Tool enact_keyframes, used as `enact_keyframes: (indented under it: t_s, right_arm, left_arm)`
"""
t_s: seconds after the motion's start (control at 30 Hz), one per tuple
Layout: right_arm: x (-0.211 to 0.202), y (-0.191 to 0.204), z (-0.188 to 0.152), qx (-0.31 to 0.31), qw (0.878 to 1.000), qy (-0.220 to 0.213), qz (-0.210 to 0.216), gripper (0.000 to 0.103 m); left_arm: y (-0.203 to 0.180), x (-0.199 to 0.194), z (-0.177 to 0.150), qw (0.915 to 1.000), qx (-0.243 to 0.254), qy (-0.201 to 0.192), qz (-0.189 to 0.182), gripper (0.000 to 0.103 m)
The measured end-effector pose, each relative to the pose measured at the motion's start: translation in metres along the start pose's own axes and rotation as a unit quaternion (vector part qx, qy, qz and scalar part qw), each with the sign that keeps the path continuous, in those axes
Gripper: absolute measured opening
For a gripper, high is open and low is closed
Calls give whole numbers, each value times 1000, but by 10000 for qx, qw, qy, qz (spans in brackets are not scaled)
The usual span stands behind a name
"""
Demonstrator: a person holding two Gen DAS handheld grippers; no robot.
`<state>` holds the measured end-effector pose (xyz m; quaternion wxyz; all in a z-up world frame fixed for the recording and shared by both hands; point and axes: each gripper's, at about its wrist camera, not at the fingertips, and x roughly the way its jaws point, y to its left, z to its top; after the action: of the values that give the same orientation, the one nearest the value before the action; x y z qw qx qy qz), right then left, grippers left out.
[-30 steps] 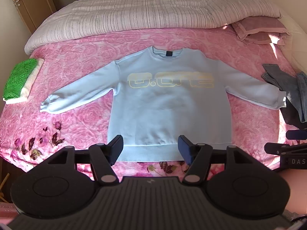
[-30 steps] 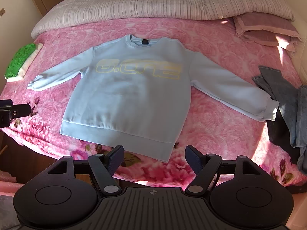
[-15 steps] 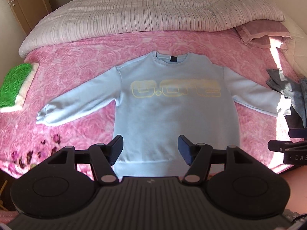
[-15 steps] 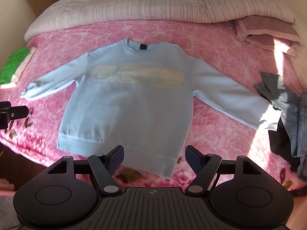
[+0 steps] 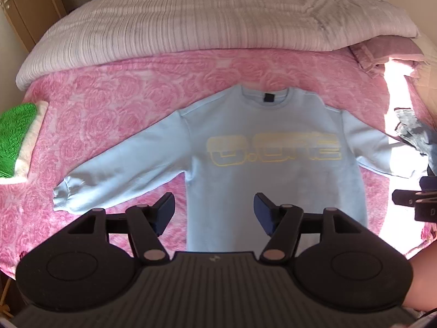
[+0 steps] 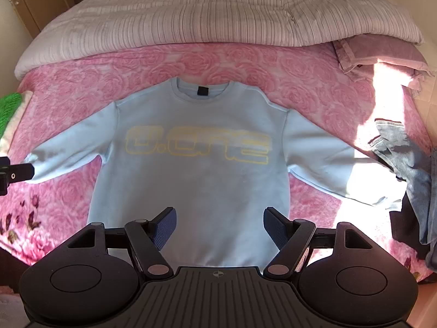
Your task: Fold clothes
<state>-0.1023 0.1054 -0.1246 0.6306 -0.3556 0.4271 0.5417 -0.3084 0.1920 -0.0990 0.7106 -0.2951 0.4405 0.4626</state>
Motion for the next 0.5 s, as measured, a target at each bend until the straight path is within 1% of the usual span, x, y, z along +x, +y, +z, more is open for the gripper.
enact_keyframes:
  t_s: [0.07, 0.1, 0.17, 0.2, 0.23, 0.27, 0.3, 0.37, 0.4, 0.5]
  right_arm:
    - [8, 4, 9, 117, 9999, -27, -77, 74]
    - [10, 2, 13, 287, 9995, -119, -109, 74]
    - [16, -2, 22, 663, 9972, -303, -165, 74]
    - [18, -7, 26, 927, 9948, -390, -172, 74]
    - [21, -13, 30, 1181, 9919, -448, -168, 74]
    - [24, -19, 36, 1418, 9886, -482, -155, 74]
    - [28, -26, 40, 1635, 9852, -498, -141, 74]
    - [37, -34, 49, 1903, 9807, -423, -124, 74]
    - [44, -35, 51, 1932, 9804, -359, -154, 74]
    - [70, -30, 51, 1799, 9830, -133, -332, 74]
  left_arm:
    - [17, 14, 0, 9998, -155, 67, -62, 61]
    - [28, 23, -3, 9995, -286, 99, -119, 61]
    - [60, 45, -19, 9958, -837, 172, -335, 61]
    - [77, 56, -32, 9918, -1174, 217, -455, 61]
    - [95, 68, -50, 9851, -1597, 278, -583, 61]
    - [115, 80, -69, 9754, -2066, 340, -691, 60]
    - [134, 91, -85, 9639, -2519, 393, -773, 60]
    - [175, 113, -107, 9371, -3353, 406, -877, 60]
    - [195, 123, -116, 9238, -3708, 361, -884, 60]
    - [249, 151, -140, 8862, -4567, 105, -775, 60]
